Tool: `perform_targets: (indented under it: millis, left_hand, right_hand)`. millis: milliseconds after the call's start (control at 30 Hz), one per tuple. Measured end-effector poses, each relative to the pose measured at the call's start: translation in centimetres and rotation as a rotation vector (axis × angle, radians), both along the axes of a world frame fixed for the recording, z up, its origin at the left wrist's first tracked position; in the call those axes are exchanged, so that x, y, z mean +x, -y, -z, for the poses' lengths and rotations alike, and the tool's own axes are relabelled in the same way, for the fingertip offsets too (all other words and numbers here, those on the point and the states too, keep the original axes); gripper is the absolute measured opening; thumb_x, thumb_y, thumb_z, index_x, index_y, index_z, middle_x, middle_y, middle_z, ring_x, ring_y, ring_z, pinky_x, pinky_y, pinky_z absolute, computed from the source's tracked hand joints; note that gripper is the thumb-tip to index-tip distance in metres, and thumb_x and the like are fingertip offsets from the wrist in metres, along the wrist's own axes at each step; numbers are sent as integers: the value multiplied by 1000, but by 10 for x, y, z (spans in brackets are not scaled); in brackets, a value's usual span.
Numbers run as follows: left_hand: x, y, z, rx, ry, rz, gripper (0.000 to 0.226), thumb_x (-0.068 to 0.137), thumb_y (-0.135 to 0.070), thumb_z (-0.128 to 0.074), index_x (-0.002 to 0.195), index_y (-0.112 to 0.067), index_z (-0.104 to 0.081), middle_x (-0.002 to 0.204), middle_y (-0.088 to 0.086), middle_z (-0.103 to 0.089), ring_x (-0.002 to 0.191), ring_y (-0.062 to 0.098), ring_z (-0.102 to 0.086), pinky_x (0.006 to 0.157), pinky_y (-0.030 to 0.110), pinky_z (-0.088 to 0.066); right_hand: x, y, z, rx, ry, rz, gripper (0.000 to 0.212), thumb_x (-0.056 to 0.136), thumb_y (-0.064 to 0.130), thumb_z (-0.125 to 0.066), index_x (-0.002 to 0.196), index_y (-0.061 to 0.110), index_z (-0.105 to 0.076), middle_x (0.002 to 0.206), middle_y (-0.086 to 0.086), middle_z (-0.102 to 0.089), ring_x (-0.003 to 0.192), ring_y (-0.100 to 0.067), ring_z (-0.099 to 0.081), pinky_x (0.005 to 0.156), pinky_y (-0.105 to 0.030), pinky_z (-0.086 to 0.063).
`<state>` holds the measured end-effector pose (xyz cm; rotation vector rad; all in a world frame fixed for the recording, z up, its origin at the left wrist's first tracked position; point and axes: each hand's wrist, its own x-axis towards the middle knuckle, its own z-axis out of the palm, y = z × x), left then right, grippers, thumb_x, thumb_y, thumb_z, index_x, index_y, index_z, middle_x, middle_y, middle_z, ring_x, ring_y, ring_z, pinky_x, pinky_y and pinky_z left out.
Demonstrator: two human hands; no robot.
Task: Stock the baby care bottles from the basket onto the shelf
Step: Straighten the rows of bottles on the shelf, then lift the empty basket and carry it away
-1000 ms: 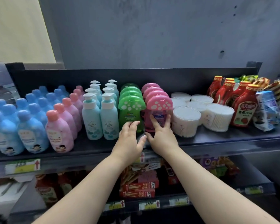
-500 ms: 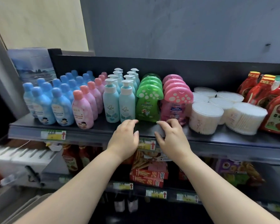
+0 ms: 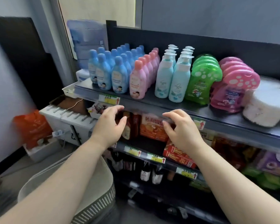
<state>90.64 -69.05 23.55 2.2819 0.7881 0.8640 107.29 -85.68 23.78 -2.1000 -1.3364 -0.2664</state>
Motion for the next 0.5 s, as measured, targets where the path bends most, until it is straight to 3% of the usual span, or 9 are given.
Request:
perform_targets:
  millis: [233, 500]
  left_hand:
    - [-122, -48, 59, -137, -121, -164, 37, 93, -20, -55, 130, -14, -52, 128, 3, -53, 120, 18, -49, 96, 24, -34]
    - [-242, -89, 144, -351, -359, -288, 44, 92, -27, -57, 134, -14, -48, 135, 8, -51, 118, 22, -52, 98, 34, -41]
  right_hand:
    - [-84, -64, 49, -236, -140, -83, 33, 96, 27, -54, 128, 20, -58, 123, 4, -54, 108, -14, -55, 87, -19, -41]
    - [-163, -124, 118, -565, -317, -78, 39, 97, 32, -49, 136, 26, -49, 131, 4, -49, 109, -14, -54, 88, -27, -44]
